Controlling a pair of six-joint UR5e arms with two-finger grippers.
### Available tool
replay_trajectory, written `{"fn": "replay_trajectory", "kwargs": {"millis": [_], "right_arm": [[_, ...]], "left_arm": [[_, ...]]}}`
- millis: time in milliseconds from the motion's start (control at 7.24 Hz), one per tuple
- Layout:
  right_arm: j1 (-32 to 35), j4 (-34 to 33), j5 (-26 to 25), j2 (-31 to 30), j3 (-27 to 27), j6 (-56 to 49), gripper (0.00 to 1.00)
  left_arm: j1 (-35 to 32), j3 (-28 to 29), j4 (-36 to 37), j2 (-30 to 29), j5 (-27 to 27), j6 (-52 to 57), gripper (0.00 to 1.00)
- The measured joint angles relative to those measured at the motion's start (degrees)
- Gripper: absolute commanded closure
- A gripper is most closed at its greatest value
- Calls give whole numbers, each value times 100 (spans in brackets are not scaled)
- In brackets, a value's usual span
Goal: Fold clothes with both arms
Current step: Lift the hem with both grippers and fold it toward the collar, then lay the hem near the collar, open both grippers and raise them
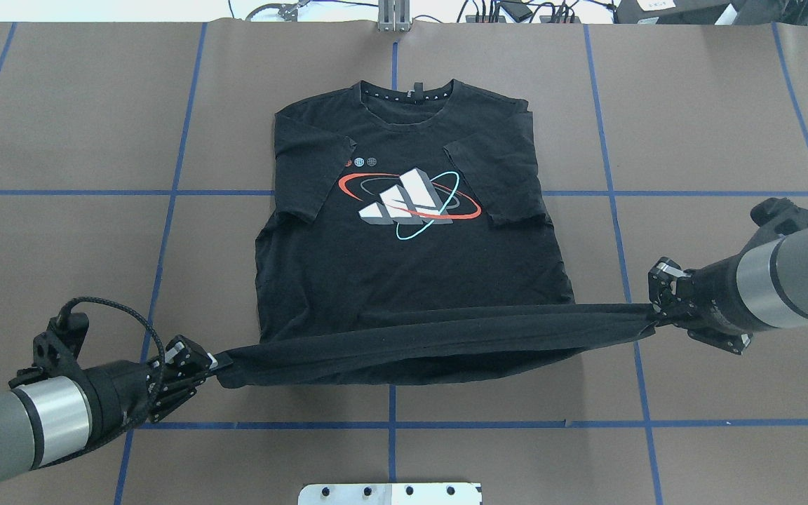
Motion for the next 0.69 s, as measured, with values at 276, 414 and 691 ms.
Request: {"fn": "replay_trajectory", "kwargs": {"millis": [276, 414, 691], "right_arm": [[399, -601, 31, 986, -791, -468, 100], [603, -659, 33, 1351, -1308, -780, 100], [954, -668, 34, 1932, -2227, -1267, 100]], "left_arm": [[-859, 205, 276, -272, -859, -22, 100], [-1235, 563, 349, -722, -1210, 7, 100], [-2036, 1654, 621, -2011, -1783, 189, 100]]}}
